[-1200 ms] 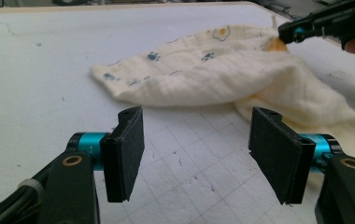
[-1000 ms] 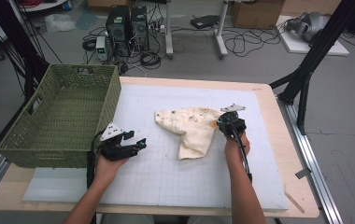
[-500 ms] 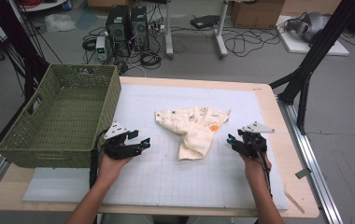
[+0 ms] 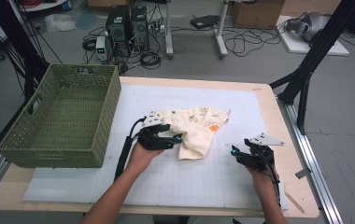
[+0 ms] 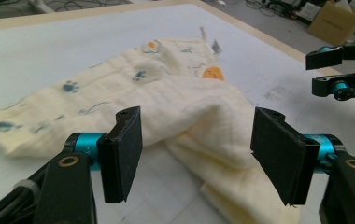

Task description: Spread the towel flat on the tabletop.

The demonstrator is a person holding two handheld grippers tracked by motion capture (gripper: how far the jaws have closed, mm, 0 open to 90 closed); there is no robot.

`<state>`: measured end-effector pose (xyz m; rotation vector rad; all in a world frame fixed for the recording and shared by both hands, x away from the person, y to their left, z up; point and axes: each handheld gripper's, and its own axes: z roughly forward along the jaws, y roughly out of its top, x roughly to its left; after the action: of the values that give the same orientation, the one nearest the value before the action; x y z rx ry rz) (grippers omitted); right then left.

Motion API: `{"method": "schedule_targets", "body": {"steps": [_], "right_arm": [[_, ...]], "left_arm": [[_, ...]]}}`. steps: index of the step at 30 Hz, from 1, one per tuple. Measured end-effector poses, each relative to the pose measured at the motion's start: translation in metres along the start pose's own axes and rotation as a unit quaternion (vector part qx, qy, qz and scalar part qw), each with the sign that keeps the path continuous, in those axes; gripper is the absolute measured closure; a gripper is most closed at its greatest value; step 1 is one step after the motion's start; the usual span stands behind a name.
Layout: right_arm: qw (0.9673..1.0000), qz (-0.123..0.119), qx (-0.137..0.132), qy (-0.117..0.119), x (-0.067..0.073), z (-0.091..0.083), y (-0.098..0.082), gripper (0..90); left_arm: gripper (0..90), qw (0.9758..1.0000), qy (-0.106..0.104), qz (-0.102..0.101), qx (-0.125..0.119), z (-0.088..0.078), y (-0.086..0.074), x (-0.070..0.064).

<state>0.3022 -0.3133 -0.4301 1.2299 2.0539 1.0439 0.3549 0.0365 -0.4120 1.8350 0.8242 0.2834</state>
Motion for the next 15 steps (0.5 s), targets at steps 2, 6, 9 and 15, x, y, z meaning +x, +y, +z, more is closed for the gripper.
{"method": "schedule_targets", "body": {"steps": [2,6,9,15], "right_arm": [[1.0,-0.002,-0.002,0.001,0.001,-0.001,0.001,38.5],[1.0,-0.003,-0.002,0.001,0.001,-0.001,0.0,37.7],[1.0,0.0,-0.003,0.0,-0.001,-0.001,-0.001,37.5],[1.0,0.004,-0.003,-0.002,-0.004,-0.001,-0.002,37.5]], "left_arm": [[34.4,0.9999,-0.003,0.014,0.008,0.012,0.003,-0.009],[35.9,0.9989,-0.018,0.032,0.031,0.033,0.007,-0.025],[34.8,0.9974,-0.019,0.047,0.051,0.046,0.01,-0.034],[35.1,0.9922,-0.012,0.074,0.099,0.075,0.008,-0.046]]}}
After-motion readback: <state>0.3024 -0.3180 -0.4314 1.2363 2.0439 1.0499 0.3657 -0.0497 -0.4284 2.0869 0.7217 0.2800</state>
